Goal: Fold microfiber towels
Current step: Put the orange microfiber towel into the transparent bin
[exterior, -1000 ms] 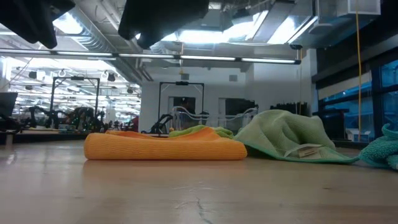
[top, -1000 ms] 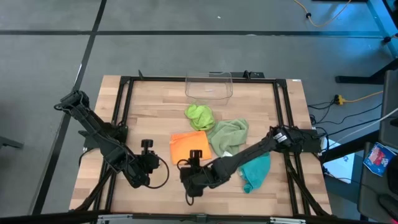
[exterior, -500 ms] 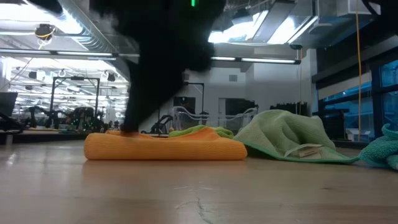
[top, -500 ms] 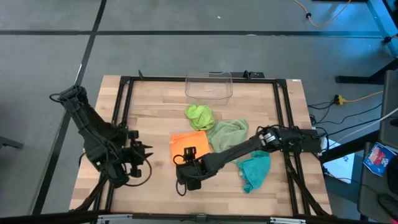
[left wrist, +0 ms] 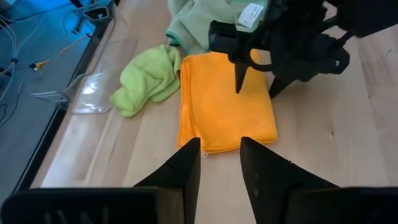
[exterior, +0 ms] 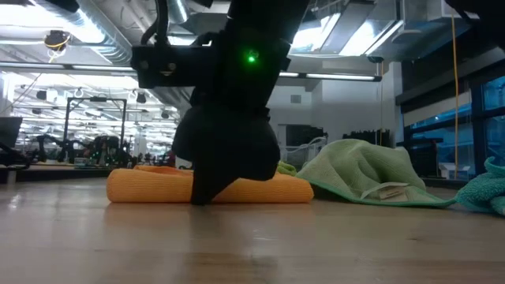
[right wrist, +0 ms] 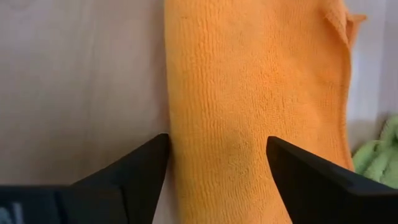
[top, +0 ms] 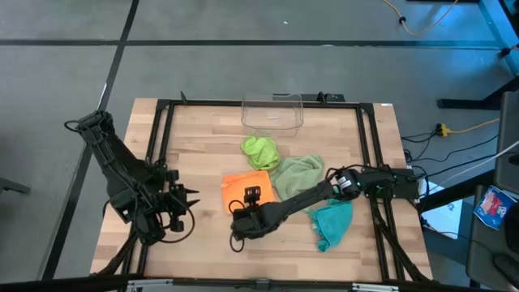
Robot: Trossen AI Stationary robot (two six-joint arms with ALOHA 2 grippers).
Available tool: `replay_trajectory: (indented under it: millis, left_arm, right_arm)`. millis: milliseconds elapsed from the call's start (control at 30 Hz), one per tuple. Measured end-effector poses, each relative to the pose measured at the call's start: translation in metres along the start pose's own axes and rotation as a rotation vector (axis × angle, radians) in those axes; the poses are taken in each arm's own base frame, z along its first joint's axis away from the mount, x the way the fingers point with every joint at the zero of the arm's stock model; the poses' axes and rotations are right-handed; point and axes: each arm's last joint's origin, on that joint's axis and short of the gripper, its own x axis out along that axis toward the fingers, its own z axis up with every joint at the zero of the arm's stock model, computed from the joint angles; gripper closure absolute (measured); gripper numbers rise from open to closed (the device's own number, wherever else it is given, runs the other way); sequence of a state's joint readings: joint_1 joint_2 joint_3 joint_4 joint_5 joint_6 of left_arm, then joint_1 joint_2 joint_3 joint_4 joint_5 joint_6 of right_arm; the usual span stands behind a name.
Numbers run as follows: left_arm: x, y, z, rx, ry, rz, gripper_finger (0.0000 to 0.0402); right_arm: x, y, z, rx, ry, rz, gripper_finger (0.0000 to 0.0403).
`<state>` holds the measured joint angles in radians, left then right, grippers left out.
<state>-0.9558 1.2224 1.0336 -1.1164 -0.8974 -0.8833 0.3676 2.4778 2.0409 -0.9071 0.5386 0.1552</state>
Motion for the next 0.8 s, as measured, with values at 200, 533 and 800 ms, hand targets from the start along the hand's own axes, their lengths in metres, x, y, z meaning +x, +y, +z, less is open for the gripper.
replay_trajectory:
  millis: [200, 533, 800]
  left_arm:
    - [0.0, -0.001, 0.001, -0.01, -0.004, -0.006, 0.0296]
    - [0.0, -0.001, 0.001, -0.01, -0.004, -0.006, 0.0296]
    - [0.0, -0.001, 0.001, -0.009, -0.004, -0.006, 0.0296]
  right_arm:
    - [0.025, -0.009, -0.002, 0.015, 0.045, -0.009, 0.0128]
    - [0.046, -0.038, -0.001, 0.051, 0.08, -0.022, 0.0128]
    - [0.05, -0.046, 0.0, 0.107, 0.081, 0.055, 0.0151]
